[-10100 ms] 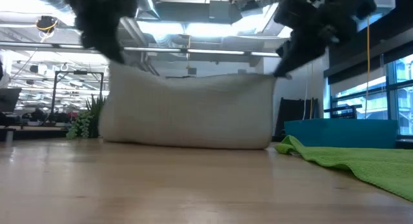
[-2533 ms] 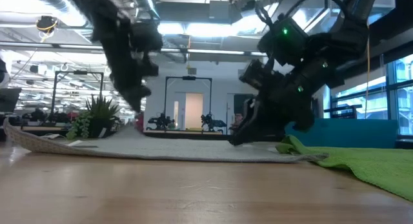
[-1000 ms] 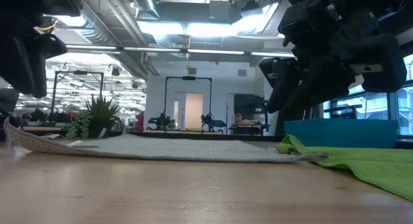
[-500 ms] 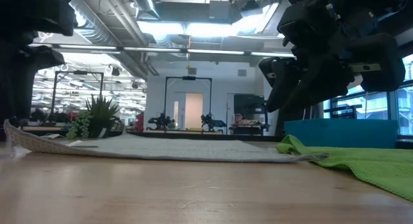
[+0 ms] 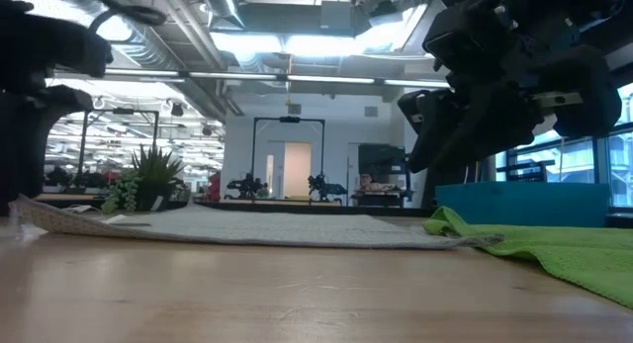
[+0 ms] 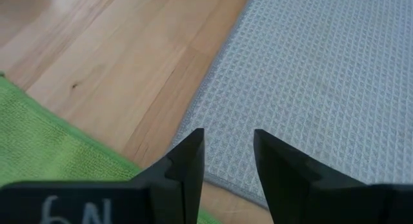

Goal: Roll microfiber towels into tight, uniform cylinder then place into a basket
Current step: Roll the gray towel

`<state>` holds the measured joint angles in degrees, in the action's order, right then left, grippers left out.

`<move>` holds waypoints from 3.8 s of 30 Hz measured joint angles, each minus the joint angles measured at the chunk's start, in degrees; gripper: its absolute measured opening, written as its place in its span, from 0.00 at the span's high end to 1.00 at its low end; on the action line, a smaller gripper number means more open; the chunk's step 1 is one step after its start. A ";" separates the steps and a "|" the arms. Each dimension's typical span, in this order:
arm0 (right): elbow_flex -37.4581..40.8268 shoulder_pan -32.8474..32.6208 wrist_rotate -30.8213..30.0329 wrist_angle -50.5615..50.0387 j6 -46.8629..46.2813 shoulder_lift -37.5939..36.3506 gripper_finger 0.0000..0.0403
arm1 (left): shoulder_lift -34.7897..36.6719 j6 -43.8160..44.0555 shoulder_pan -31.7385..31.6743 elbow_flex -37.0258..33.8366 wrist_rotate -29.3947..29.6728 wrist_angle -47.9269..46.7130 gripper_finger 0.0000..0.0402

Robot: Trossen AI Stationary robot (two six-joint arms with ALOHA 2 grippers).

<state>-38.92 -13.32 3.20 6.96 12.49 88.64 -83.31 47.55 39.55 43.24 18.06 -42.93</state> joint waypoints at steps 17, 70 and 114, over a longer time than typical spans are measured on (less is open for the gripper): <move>0.00 0.01 0.01 -0.02 -0.27 0.00 0.66 | 0.00 1.65 -0.30 -4.20 0.17 5.08 0.87; 0.15 -3.71 4.18 1.78 -12.41 5.05 0.98 | 0.07 12.33 2.69 3.71 1.10 4.87 1.00; 0.00 23.87 -11.73 -2.09 1.09 -5.01 0.98 | 0.07 22.39 -19.13 6.16 18.64 -23.63 1.00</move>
<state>-38.92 10.55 -8.54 4.87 13.58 83.64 -83.24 69.94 20.42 49.40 36.70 -66.57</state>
